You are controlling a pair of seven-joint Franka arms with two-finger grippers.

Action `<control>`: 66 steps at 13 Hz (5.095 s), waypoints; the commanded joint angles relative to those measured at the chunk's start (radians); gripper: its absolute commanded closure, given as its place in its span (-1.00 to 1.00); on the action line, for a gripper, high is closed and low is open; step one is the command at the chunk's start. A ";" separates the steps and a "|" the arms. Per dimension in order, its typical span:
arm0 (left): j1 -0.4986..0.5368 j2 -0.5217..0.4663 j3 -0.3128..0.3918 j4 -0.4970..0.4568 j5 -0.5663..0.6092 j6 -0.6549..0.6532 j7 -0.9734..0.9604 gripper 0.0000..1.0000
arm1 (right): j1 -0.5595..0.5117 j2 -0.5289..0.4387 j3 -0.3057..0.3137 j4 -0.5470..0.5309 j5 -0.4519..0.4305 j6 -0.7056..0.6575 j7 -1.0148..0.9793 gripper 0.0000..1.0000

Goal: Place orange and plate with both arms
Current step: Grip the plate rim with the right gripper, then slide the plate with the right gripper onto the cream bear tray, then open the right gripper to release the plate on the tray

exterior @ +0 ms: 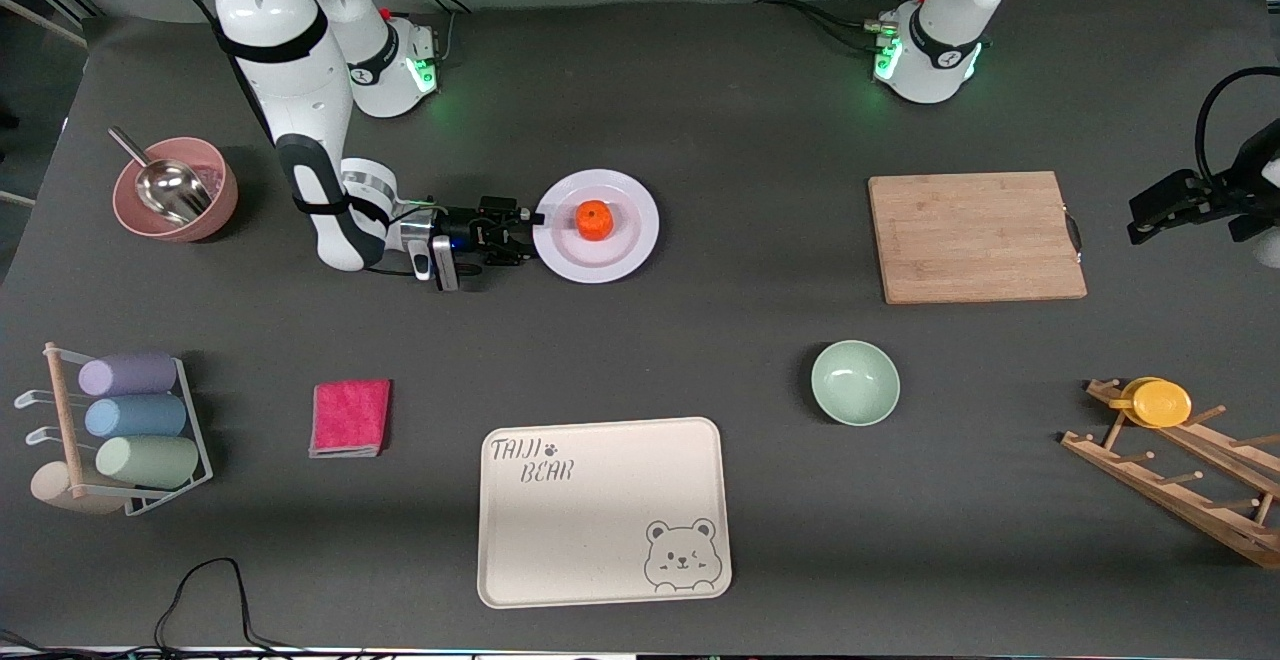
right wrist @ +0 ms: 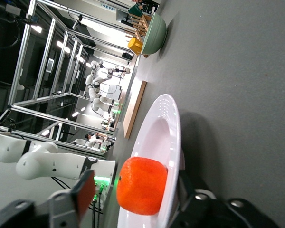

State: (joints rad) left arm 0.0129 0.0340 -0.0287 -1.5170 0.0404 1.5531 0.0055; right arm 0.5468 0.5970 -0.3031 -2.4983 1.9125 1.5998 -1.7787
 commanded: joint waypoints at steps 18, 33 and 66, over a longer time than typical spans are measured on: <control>-0.021 -0.036 0.027 -0.017 -0.030 -0.057 0.062 -1.00 | 0.021 0.031 -0.010 0.013 -0.012 0.023 0.385 1.00; -0.025 -0.029 0.027 -0.032 -0.039 -0.047 0.064 -1.00 | 0.005 -0.114 -0.218 0.537 -0.182 0.022 1.033 1.00; -0.033 -0.031 0.027 -0.048 -0.054 0.030 0.004 -1.00 | -0.266 0.744 0.029 1.578 0.088 0.374 1.050 1.00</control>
State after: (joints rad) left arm -0.0080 0.0207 -0.0136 -1.5595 -0.0099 1.5852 0.0100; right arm 0.2941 1.3136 -0.2910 -0.9617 1.9729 1.9687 -0.7093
